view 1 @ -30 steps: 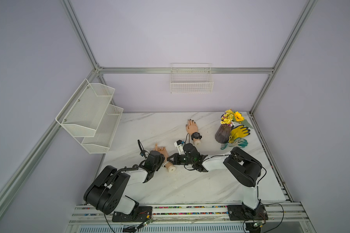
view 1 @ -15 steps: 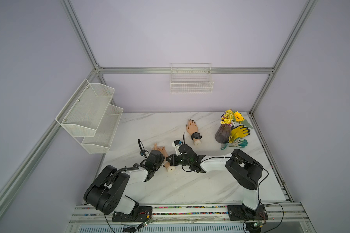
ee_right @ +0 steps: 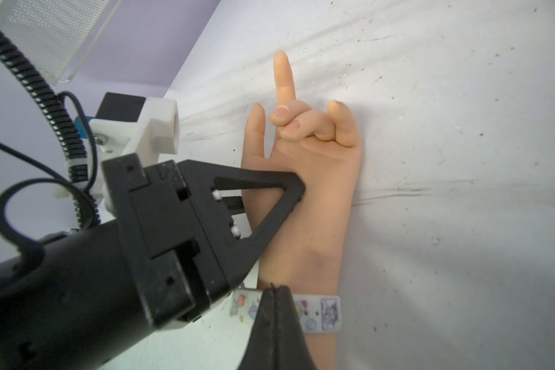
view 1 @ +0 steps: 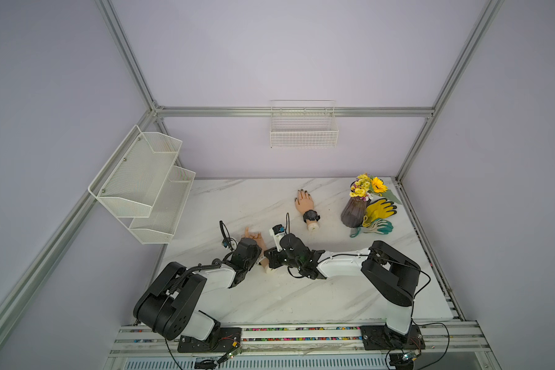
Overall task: Take off the watch
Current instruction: Untie the watch from the hand.
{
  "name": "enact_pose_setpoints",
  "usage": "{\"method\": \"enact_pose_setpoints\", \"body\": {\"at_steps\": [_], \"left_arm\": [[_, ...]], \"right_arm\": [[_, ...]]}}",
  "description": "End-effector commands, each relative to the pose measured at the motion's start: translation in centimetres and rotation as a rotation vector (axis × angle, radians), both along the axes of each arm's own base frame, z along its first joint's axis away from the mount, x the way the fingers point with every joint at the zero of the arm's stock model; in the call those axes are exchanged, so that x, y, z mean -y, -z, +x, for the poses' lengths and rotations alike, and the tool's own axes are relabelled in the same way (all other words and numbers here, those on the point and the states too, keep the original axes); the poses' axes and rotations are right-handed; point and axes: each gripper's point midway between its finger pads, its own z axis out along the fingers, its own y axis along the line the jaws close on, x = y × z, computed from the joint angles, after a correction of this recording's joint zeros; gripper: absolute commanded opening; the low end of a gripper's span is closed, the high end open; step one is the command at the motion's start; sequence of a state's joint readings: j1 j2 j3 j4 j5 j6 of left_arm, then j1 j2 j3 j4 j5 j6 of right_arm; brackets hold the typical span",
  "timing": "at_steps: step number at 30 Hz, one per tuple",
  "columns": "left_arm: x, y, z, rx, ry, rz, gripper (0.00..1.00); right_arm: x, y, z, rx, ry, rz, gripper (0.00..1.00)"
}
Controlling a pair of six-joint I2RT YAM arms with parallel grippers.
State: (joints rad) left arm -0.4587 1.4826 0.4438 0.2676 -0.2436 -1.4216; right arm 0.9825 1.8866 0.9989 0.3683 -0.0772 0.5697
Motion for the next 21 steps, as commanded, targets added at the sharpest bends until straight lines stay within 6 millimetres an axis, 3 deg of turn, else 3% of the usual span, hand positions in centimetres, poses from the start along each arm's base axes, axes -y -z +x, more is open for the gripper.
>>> {"method": "enact_pose_setpoints", "body": {"at_steps": [1,7,11,14,16,20,21], "left_arm": [[-3.8,5.6,-4.3,-0.24,-0.069,0.169,0.0],[-4.0,5.6,-4.4,-0.243,-0.072,0.174,0.0],[-4.1,5.5,-4.5,-0.245,-0.07,0.18,0.0],[-4.0,5.4,-4.2,-0.236,-0.058,0.182,0.0],[-3.5,5.1,-3.7,-0.218,-0.029,0.18,0.0],[-2.2,3.2,-2.2,-0.148,0.066,0.188,0.25],[-2.0,2.3,-1.9,-0.129,0.083,0.193,0.3]], "right_arm": [[-4.3,-5.3,-8.0,0.038,-0.307,0.173,0.0],[-3.9,-6.7,-9.2,0.036,-0.345,0.254,0.0],[-2.5,-5.4,-7.9,0.039,-0.24,0.179,0.0],[-0.5,-6.2,-6.4,0.094,-0.127,0.148,0.0],[1.0,-7.8,-5.6,0.141,-0.054,0.159,0.13],[4.2,-10.6,-3.9,0.245,0.096,0.155,0.41],[4.7,-10.8,-3.5,0.275,0.121,0.125,0.44]]}}
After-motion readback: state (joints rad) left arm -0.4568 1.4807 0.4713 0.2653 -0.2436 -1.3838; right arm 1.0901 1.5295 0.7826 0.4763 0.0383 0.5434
